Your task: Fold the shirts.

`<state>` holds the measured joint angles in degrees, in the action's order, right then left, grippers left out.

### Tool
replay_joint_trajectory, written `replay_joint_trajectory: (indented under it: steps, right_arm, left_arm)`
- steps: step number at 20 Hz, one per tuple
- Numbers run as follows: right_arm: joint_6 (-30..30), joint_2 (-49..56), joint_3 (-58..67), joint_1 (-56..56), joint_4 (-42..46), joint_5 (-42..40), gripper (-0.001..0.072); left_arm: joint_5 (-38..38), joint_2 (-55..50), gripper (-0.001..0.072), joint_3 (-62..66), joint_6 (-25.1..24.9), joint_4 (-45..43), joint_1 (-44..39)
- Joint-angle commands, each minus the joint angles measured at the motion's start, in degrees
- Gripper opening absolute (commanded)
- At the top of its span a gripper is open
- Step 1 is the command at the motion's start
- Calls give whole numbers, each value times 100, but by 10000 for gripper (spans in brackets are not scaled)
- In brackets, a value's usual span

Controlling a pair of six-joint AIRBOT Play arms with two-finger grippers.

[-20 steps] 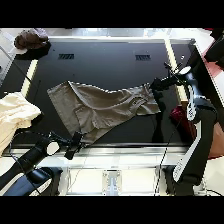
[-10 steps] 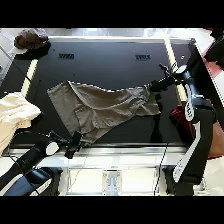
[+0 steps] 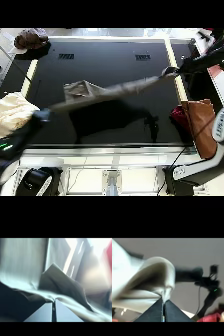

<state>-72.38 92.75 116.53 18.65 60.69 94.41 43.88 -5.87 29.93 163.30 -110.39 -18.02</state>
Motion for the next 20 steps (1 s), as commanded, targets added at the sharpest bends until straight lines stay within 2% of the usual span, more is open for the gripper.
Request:
replay_joint_trajectory:
  steps: [1,3,5,9,12,14,17,19,20]
  right_arm:
    - [-249,-1475,2,243,323,308,8]
    - [-249,-2358,2,238,315,140,8]
    - [-247,-3165,2,238,337,-170,6]
    - [-205,-4321,2,238,345,-918,6]
    - [-192,-4872,2,238,348,-1394,6]
    - [-195,-4988,2,238,-4,-1539,6]
    - [-195,-4540,-55,238,-1217,-1423,7]
    - [-195,-4006,-87,236,-1617,-1405,7]
    - [-192,-3722,-87,236,-1602,-1412,7]
  left_arm:
    - [638,1097,9,1335,-791,-1410,551]
    - [566,933,9,2225,-1296,-1388,518]
    - [116,468,8,2992,-1958,-1366,450]
    - [-83,-1193,9,4669,-3556,-1360,337]
    - [-31,-2529,8,6048,-4503,-1362,337]
    - [562,-3305,8,6666,-5248,-1163,339]
    - [1969,-4343,9,6773,-6008,-1071,339]
    - [2413,-4913,9,6773,-6137,-1397,345]
    - [2400,-5117,9,6773,-6144,-1453,350]
